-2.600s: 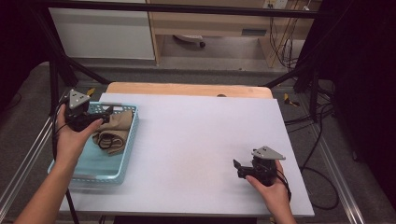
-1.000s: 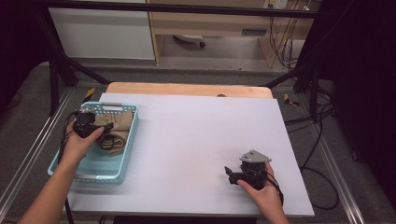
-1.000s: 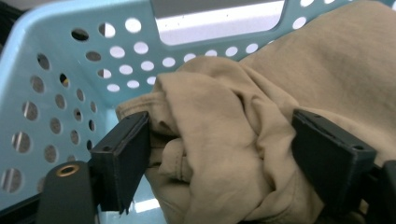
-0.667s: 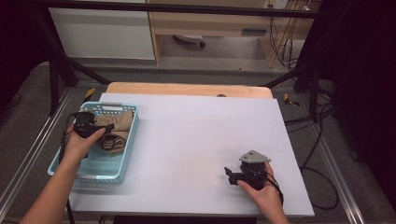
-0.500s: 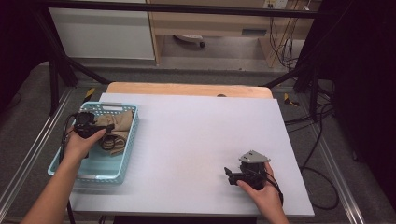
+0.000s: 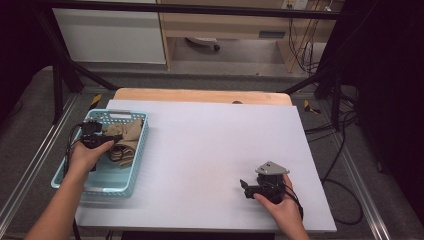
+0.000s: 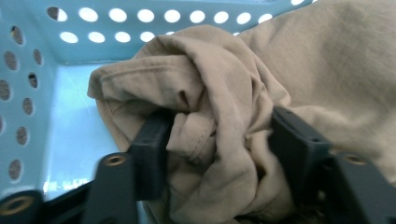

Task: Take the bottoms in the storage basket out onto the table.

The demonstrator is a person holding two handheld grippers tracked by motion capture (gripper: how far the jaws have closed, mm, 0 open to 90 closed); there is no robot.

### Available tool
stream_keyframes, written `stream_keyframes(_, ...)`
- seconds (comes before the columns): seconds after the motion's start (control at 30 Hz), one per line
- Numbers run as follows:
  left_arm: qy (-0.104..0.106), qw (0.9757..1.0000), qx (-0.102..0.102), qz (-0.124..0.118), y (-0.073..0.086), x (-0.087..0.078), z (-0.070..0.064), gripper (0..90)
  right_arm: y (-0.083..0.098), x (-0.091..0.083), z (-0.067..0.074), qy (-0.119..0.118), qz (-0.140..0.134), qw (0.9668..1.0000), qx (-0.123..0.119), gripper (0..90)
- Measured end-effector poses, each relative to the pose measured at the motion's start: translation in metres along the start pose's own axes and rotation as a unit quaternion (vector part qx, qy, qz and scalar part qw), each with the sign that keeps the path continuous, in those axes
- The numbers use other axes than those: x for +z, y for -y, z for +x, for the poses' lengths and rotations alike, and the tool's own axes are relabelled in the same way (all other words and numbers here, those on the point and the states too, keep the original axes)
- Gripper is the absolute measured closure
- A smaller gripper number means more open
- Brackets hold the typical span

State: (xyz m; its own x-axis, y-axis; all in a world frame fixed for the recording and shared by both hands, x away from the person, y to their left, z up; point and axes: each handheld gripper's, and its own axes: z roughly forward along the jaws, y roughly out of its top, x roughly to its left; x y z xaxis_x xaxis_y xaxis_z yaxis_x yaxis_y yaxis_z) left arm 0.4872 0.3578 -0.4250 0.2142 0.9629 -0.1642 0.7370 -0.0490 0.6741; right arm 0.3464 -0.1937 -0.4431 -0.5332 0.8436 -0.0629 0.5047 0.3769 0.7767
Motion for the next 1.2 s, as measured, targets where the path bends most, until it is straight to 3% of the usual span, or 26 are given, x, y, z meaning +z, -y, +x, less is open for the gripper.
stream_keyframes(0.17, -0.004, 0.9997, -0.022, -0.007, -0.001, -0.002, -0.002, 67.3, 0.000, -0.001, -0.001, 0.005, -0.003, 1.0000, 0.000, 12.0)
stream_keyframes(0.33, -0.007, 0.9997, -0.016, -0.014, -0.006, -0.010, -0.006, 73.6, 0.000, -0.004, -0.002, 0.008, -0.009, 0.9999, 0.003, 12.3)
stream_keyframes(0.5, -0.010, 0.9986, -0.006, -0.051, -0.008, -0.023, -0.007, 74.5, 0.000, -0.007, -0.003, 0.008, -0.015, 0.9999, 0.003, 12.3)
stream_keyframes(0.6, -0.007, 0.9957, -0.001, -0.093, -0.009, -0.035, -0.009, 74.5, 0.001, -0.008, -0.004, 0.009, -0.018, 0.9998, 0.006, 12.3)
stream_keyframes(0.7, -0.013, 0.9915, 0.020, -0.128, -0.010, -0.047, -0.013, 74.6, 0.000, -0.009, -0.006, 0.012, -0.023, 0.9997, 0.006, 12.5)
stream_keyframes(0.9, -0.006, 0.9877, 0.016, -0.155, -0.010, -0.060, -0.015, 74.7, 0.000, -0.010, -0.006, 0.012, -0.026, 0.9995, 0.011, 12.5)
stream_keyframes(1.0, -0.010, 0.9848, 0.036, -0.170, -0.013, -0.067, -0.020, 74.8, 0.000, -0.011, -0.006, 0.012, -0.028, 0.9995, 0.008, 12.5)
stream_keyframes(1.2, -0.009, 0.9781, 0.055, -0.200, -0.019, -0.086, -0.028, 74.9, 0.000, -0.010, -0.006, 0.012, -0.027, 0.9995, 0.010, 12.5)
